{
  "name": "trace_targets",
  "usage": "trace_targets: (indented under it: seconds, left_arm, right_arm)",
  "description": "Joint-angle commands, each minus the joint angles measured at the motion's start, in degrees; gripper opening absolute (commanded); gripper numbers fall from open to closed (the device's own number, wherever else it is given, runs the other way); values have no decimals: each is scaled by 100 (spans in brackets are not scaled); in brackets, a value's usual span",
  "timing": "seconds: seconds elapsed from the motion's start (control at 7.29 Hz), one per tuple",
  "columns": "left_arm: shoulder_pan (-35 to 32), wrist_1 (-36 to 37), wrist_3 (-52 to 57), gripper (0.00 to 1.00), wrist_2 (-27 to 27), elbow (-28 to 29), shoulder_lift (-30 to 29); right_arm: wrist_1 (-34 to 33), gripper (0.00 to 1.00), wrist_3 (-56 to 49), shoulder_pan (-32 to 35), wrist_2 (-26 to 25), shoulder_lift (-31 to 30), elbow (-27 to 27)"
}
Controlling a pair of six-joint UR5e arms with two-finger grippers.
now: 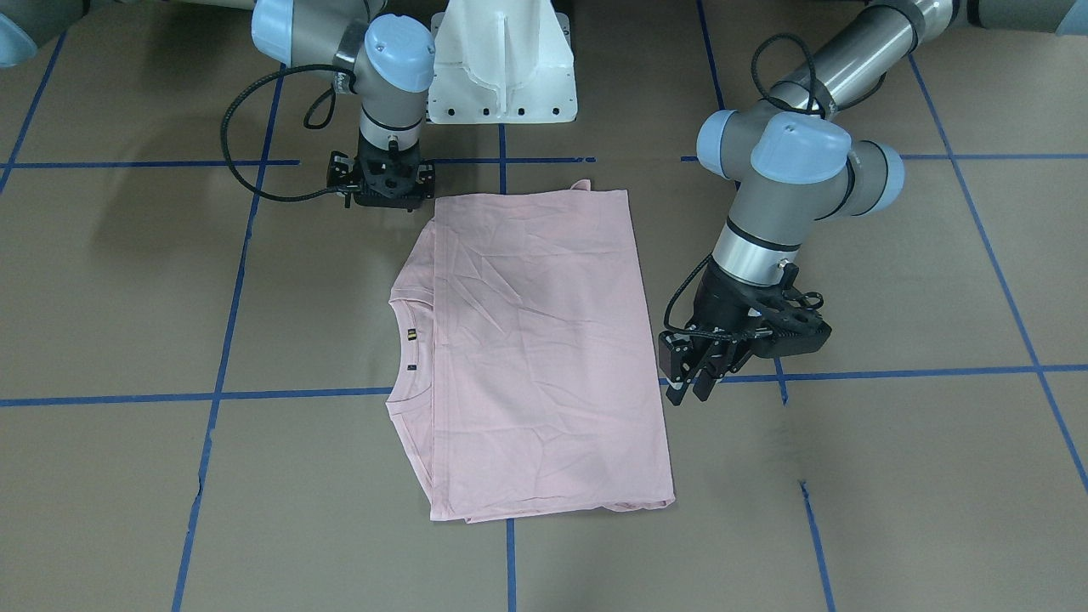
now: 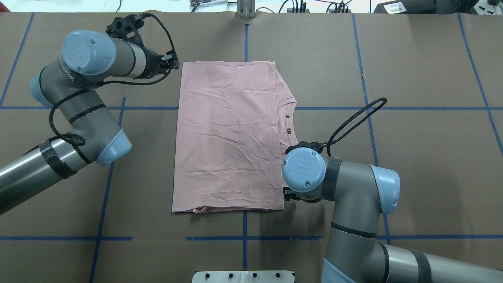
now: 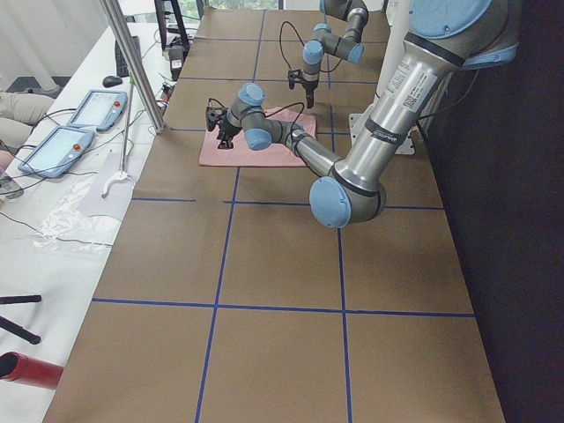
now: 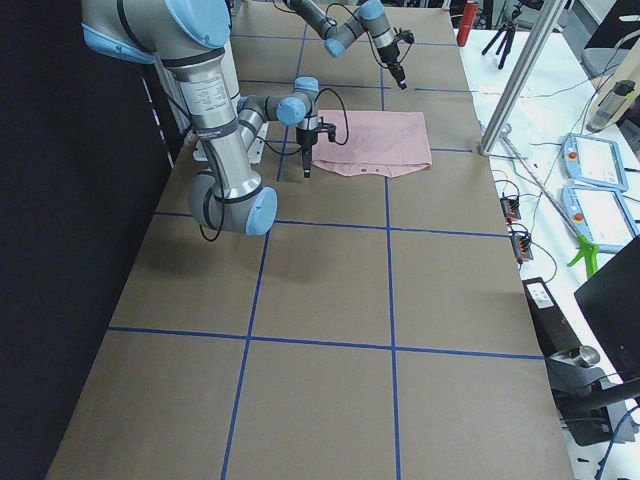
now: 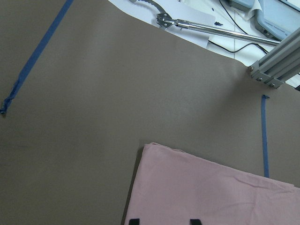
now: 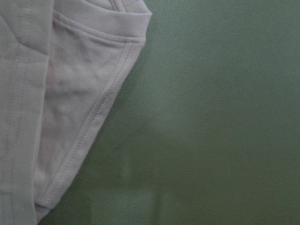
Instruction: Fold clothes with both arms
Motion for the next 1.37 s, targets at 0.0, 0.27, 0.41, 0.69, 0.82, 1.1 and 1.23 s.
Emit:
trace_targets:
  seconds: [0.0,0.27,0.41,0.69,0.82,1.1,1.23]
  left_arm:
    - [0,246,0,46,0,-197,0]
    - [0,248,0,46,0,-198,35]
    - [0,248,0,46,0,-207,35]
    - [0,248,0,46,0,-207,35]
    - [0,248,0,46,0,-207,35]
    - [0,248,0,46,0,-207,35]
    - [9,256,0,46,0,-207,35]
  right_arm:
    - [305,100,670,-7,-31,160,30]
    - [1882,98,3337,-16,-40,91,-92]
    - [2264,88,4401,-68,-66,99,-293]
    - [2277,81,4982,-60,-92,56,-365]
    - [2277,79,5201,-86,-84,-5,-374]
    - [2277,70,5413,-130,-92,11,-435]
    - [2277,70,5423,-121,-92,38,-470]
